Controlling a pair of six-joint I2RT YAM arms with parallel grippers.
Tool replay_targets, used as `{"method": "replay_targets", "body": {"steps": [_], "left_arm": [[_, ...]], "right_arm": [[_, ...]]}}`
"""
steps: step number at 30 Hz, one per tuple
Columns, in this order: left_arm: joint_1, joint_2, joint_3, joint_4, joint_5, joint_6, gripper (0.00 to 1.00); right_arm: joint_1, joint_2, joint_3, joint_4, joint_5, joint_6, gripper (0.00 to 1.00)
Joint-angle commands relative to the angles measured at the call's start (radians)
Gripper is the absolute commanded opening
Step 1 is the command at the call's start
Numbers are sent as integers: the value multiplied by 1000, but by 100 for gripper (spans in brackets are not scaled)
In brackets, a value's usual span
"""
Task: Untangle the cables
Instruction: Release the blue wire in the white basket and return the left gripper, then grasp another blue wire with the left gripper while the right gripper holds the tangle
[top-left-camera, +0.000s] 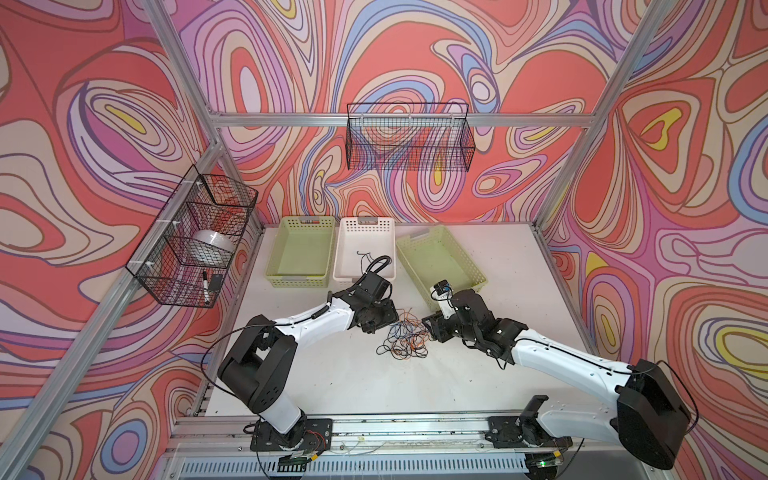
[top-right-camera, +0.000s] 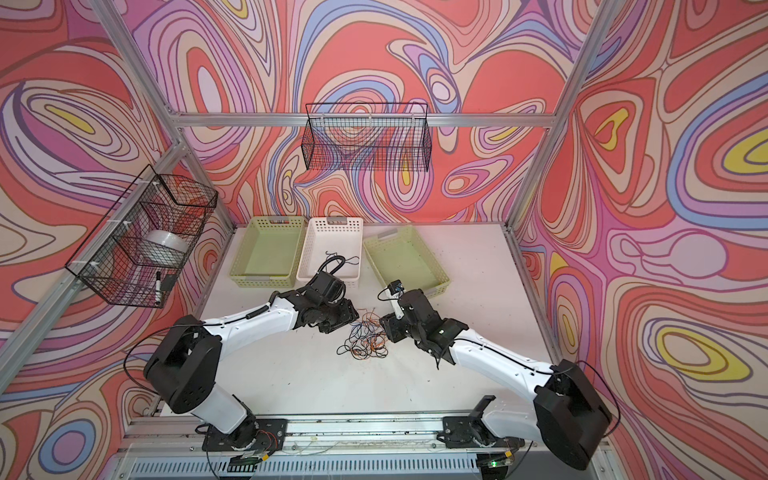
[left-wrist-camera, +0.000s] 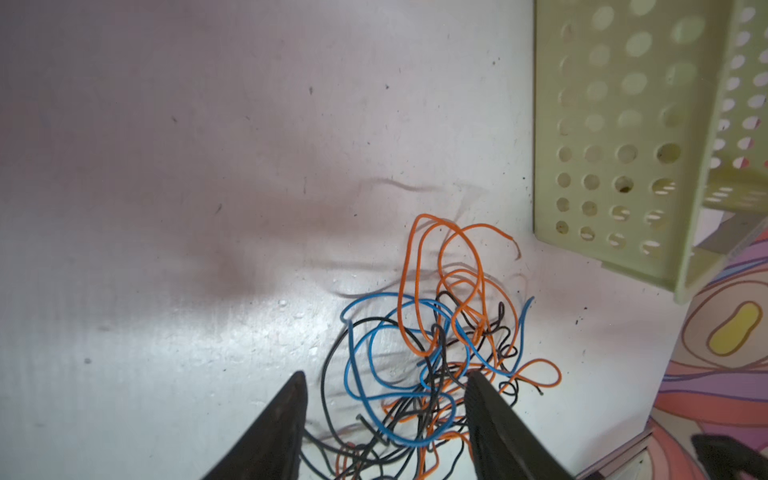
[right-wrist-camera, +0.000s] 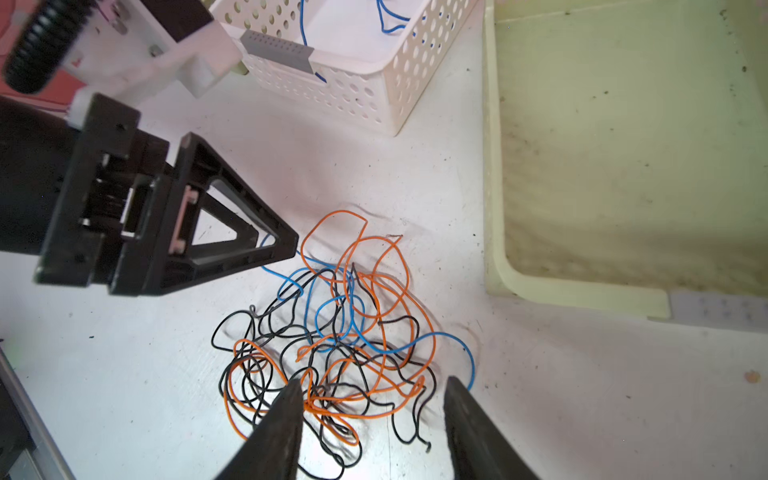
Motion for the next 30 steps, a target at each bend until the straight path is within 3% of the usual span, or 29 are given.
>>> {"method": "replay_targets", "body": {"steps": [1,7,15,21,30], "left_arm": [[-4,14,-24,41,20,-173,60],[-7,34,-17,59,-8,-158,44],[-15,-5,6,79,-23,-38,1],[-69,-139,20,84,-57,161,0],[-142,-227,94,5,-52,420,0]], "right_arm": [[2,-41,-26,-11,28,20,55],[1,-35,-30,-4,15,17,55],[2,3,-31,42,-68,-15,56],[2,84,19,115,-107,75,59],[1,149,86,208,-194,186,63]]}}
